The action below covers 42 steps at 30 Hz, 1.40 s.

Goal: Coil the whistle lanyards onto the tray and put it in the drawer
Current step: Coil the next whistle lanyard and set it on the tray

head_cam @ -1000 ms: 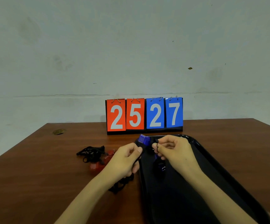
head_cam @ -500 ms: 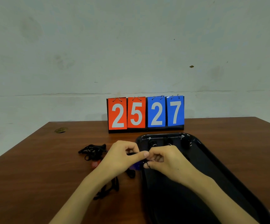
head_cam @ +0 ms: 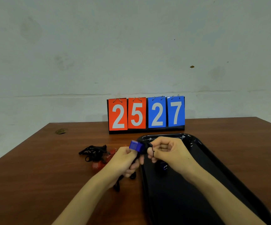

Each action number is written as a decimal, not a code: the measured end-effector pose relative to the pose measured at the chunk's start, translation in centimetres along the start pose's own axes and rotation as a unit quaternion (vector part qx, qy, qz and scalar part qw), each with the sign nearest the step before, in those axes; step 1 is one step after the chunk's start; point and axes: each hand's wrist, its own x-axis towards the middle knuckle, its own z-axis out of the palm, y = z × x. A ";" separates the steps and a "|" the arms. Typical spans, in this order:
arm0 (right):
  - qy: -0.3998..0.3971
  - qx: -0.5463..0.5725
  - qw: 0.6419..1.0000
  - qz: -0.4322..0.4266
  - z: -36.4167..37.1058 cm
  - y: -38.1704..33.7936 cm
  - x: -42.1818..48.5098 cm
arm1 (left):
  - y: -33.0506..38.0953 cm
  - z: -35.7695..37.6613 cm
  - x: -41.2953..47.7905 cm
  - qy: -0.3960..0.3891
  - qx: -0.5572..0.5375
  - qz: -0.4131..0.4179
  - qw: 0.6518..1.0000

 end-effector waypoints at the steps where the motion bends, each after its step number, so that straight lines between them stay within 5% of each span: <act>1: 0.019 0.006 1.000 -0.001 0.0 0.1 0.1 | -0.1 0.3 0.1 0.007 -0.001 0.005 1.000; 6: 0.141 -0.002 0.989 0.037 -0.4 0.7 0.7 | -0.6 0.5 0.4 0.040 0.030 0.066 0.997; 10: 0.206 -0.148 0.966 0.041 -0.5 1.5 0.8 | -0.5 0.7 0.4 0.047 0.070 0.096 0.992; 23: 0.056 -0.420 0.902 -0.086 -0.1 2.3 0.3 | -0.8 0.5 0.0 0.071 0.254 0.169 0.950; 28: -0.025 -0.371 0.923 -0.097 0.5 2.2 0.1 | -0.2 -0.5 -0.1 0.108 0.263 0.182 0.941; 33: -0.063 -0.210 0.975 -0.045 0.7 1.8 0.0 | 0.3 -1.1 0.2 0.083 0.183 0.158 0.967; 37: -0.119 -0.113 0.986 -0.013 0.9 1.3 -0.1 | 0.5 -2.0 -0.4 -0.038 0.052 0.031 0.997; 42: -0.097 -0.005 0.995 0.009 0.4 0.5 -0.1 | 0.4 -1.5 -0.7 -0.136 -0.183 -0.037 0.973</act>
